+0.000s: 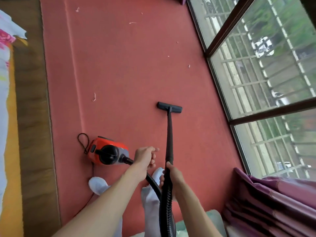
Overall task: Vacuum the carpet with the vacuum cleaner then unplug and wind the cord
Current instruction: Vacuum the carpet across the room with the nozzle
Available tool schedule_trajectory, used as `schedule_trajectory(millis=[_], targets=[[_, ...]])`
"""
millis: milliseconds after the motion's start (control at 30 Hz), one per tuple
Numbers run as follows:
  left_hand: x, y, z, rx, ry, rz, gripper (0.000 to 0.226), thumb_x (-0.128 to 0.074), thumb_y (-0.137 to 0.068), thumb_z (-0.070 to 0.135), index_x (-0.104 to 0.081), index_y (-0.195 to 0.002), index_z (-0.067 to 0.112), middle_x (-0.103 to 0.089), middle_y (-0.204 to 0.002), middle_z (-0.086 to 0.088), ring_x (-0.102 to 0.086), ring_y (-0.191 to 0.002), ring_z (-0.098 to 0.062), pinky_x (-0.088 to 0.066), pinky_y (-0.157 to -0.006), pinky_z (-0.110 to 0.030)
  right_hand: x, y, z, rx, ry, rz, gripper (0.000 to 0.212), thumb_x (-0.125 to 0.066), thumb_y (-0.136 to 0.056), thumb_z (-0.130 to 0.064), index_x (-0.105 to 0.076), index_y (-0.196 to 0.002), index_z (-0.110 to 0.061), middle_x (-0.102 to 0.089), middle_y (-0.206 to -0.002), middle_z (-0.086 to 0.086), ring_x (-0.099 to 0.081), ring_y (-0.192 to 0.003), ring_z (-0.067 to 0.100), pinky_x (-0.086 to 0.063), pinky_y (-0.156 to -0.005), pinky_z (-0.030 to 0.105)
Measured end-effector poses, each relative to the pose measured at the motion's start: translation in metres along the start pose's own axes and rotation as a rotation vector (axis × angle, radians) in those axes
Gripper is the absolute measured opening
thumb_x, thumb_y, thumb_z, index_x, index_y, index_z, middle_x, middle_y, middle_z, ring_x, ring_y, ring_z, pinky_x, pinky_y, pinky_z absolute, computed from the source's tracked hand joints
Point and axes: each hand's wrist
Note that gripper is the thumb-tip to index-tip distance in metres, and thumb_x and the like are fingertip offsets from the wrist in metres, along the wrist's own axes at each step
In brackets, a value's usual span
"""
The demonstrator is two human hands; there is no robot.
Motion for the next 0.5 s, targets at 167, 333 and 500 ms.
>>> schedule_trajectory(millis=[167, 333, 500], targets=[[-0.028, 0.006, 0.006, -0.016, -0.039, -0.053, 0.019, -0.049, -0.087, 0.007, -0.067, -0.085, 0.003, -0.043, -0.052, 0.002, -0.033, -0.037, -0.01, -0.03, -0.04, -0.022, 0.004, 0.003, 0.022, -0.004, -0.189, -0.034, 0.029, -0.054, -0.097, -0.037, -0.039, -0.101, -0.012, -0.04, -0.051, 0.006, -0.037, -0.034, 0.016, -0.036, -0.035, 0.02], [-0.037, -0.001, 0.015, -0.081, -0.055, -0.024, 0.018, -0.048, -0.088, 0.005, -0.066, -0.086, 0.002, -0.042, -0.051, 0.001, -0.034, -0.037, -0.011, -0.03, -0.039, -0.022, -0.005, -0.029, -0.031, 0.081, -0.337, -0.09, 0.034, -0.048, -0.099, -0.037, -0.047, -0.082, -0.008, -0.041, -0.049, 0.006, -0.037, -0.03, 0.015, -0.035, -0.032, 0.019], [-0.031, -0.018, 0.023, -0.136, -0.125, 0.058, 0.018, -0.049, -0.085, 0.005, -0.067, -0.083, 0.004, -0.043, -0.051, 0.001, -0.033, -0.039, -0.012, -0.03, -0.04, -0.021, -0.022, -0.06, -0.106, 0.093, -0.395, -0.093, 0.034, -0.049, -0.097, -0.036, -0.039, -0.076, -0.011, -0.038, -0.053, 0.004, -0.037, -0.029, 0.015, -0.035, -0.033, 0.015]])
Point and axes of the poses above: each hand's wrist, its own y-axis away from the middle knuckle, its own x-axis out of the back of the hand, z = x × y
